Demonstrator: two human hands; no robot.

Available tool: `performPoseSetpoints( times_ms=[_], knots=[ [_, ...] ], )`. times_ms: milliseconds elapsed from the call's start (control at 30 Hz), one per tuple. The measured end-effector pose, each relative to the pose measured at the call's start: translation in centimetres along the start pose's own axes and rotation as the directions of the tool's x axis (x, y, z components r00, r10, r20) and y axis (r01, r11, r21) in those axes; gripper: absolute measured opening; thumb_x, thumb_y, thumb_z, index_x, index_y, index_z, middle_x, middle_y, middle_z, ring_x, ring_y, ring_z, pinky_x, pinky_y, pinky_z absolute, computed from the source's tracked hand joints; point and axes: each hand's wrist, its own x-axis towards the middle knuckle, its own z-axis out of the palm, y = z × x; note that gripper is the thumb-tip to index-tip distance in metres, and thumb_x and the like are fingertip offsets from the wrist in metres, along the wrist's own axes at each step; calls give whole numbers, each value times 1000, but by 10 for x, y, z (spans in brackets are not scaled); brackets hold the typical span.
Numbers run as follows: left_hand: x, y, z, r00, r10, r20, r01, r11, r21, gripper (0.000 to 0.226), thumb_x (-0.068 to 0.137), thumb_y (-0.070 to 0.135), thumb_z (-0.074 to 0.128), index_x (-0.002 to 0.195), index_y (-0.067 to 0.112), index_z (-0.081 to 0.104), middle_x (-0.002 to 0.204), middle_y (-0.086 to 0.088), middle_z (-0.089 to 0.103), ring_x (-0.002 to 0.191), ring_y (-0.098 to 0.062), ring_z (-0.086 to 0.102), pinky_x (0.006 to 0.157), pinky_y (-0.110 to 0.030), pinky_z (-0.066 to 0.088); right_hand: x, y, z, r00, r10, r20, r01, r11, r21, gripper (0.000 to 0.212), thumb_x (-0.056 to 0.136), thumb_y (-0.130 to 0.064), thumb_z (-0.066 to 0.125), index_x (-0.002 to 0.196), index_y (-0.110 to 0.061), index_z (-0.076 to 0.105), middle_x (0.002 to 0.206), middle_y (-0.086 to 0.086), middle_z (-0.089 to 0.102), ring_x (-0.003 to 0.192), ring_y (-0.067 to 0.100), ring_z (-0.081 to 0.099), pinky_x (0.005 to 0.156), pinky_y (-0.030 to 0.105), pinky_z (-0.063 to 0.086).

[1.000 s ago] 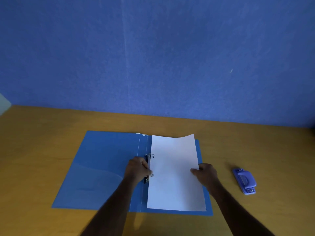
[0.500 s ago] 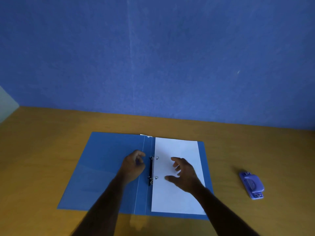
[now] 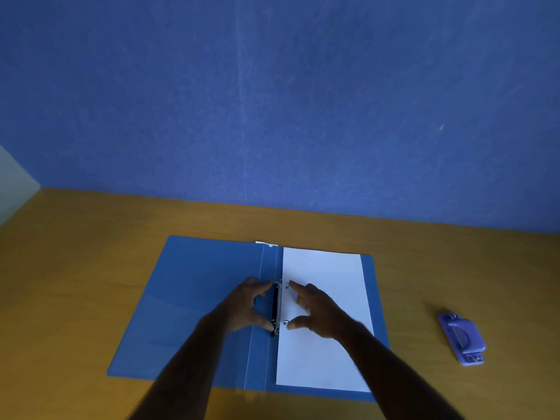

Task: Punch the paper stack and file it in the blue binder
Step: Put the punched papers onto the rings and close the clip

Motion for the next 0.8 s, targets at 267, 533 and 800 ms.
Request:
performPoseSetpoints(
  times_ms=[267, 533, 800],
  knots=[
    [5, -4, 4, 999, -9, -32, 10, 1000, 11, 110, 54, 40, 92, 148, 34, 36, 113, 7, 47, 105, -10, 49, 87, -23, 46, 1, 1, 6, 999, -8, -40, 7, 999, -32, 95, 80, -47, 74, 156, -28, 21, 132, 3, 50, 117, 18, 48, 97, 33, 46],
    [7, -5, 6, 999, -23, -37, 23, 1000, 12, 109, 51, 43, 92, 145, 43, 37, 110, 7, 47, 104, -10, 49, 87, -26, 48, 3, -2, 10, 997, -25, -68, 19, 997, -81, 89, 84, -50, 70, 156, -29, 22, 134, 3, 50, 121, 19, 47, 96, 32, 46],
    [5, -1, 3, 999, -28, -24, 29, 1000, 4, 108, 50, 42, 93, 144, 44, 39, 107, 10, 48, 97, -4, 48, 75, -17, 39, 2, -2, 7, 999, -21, -33, 19, 999, -40, 92, 82, -50, 71, 156, -30, 19, 135, 5, 47, 123, 19, 44, 100, 32, 43]
  ],
)
